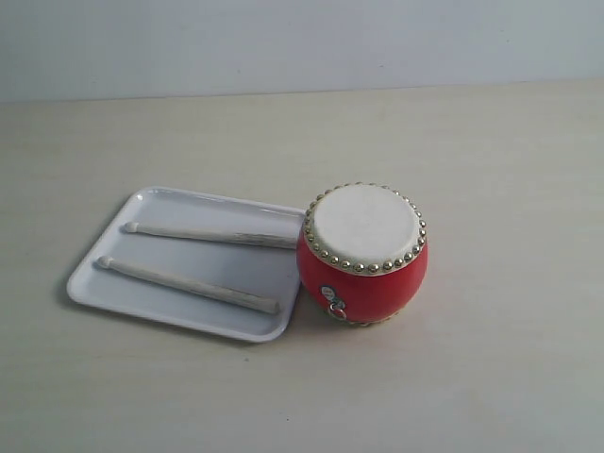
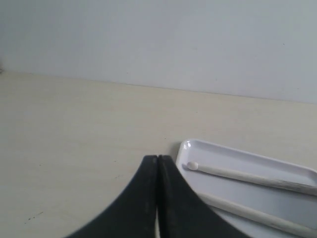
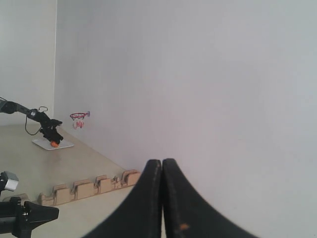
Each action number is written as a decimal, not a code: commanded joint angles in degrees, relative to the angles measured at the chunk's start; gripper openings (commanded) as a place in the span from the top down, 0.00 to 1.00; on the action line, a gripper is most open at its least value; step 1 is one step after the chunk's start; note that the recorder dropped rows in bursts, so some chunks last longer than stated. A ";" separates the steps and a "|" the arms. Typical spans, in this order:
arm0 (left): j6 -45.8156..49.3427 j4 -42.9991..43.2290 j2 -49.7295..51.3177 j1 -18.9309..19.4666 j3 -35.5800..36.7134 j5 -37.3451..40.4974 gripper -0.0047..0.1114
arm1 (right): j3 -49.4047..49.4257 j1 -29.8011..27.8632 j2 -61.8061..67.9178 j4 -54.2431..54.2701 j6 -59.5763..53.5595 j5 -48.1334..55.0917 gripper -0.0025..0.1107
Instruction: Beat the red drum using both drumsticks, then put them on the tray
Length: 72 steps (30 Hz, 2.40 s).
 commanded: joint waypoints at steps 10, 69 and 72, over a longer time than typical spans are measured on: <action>0.21 0.28 -0.34 0.14 0.18 0.31 0.96 | 0.21 -0.01 -0.04 0.43 -0.06 -0.58 0.98; 0.21 0.28 -0.34 0.14 0.18 0.31 0.96 | 44.35 -56.06 -20.68 -8.47 13.90 -4.28 0.98; 0.21 0.28 -0.34 0.14 0.18 0.31 0.96 | 46.56 -56.06 -20.68 -10.29 14.78 -5.28 0.98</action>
